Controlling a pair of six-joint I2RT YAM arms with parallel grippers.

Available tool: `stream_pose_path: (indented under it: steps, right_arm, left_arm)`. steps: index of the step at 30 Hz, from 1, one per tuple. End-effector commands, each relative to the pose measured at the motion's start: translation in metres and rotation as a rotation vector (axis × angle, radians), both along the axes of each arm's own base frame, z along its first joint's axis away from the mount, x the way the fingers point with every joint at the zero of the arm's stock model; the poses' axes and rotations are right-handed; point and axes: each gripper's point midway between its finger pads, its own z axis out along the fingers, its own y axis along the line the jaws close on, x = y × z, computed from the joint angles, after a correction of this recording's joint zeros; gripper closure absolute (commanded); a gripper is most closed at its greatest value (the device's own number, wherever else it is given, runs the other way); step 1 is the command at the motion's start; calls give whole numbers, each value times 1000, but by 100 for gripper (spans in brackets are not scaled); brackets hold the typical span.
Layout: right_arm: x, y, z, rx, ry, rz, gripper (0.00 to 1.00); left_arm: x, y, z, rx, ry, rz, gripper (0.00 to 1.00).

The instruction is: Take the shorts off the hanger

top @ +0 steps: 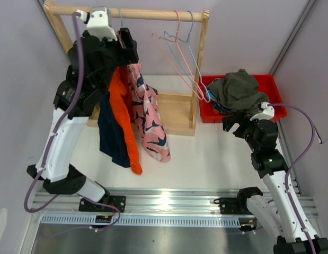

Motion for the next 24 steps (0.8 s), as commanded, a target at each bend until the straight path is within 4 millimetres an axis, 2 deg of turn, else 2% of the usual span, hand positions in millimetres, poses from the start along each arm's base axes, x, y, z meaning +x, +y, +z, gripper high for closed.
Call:
stream_pose_path:
  steps: [1, 12, 15, 24]
  right_arm:
    - [-3, -1, 6, -2, -20, -6, 1]
    - [-4, -9, -4, -32, 0, -38, 1]
    - [-3, -8, -6, -31, 6, -37, 1]
    - [0, -8, -8, -37, 12, -37, 1]
  left_arm:
    - [33, -4, -34, 39, 80, 9, 23]
    - [78, -5, -68, 19, 153, 21, 28]
    - [87, -8, -78, 15, 175, 16, 38]
    - [103, -10, -100, 19, 224, 14, 49]
